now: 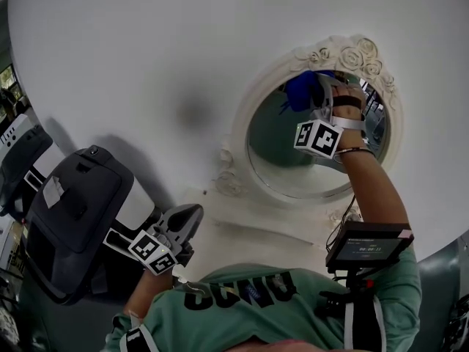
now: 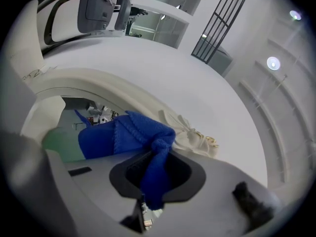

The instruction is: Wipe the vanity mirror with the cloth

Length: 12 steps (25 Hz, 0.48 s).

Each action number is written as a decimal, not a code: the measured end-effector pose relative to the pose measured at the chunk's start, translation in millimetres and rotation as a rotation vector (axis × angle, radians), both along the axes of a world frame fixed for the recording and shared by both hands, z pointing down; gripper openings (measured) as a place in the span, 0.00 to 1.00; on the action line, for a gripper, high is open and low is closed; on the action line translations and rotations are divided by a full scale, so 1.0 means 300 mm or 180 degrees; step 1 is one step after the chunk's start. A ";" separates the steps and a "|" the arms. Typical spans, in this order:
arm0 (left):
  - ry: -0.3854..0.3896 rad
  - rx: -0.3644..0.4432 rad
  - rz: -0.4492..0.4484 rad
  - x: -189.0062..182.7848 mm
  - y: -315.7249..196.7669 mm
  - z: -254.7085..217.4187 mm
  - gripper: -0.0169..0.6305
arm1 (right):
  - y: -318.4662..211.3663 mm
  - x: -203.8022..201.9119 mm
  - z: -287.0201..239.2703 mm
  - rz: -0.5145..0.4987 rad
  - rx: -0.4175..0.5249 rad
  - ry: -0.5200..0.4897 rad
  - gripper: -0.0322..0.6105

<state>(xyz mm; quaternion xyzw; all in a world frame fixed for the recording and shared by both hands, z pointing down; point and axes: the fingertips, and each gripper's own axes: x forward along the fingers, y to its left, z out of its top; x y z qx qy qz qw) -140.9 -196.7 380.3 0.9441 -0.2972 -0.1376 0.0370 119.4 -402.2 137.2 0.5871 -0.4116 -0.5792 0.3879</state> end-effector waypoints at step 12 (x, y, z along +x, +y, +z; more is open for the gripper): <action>-0.0090 -0.0383 0.0131 0.042 -0.024 0.124 0.04 | -0.027 -0.086 0.845 -0.0231 -0.0928 0.0248 0.13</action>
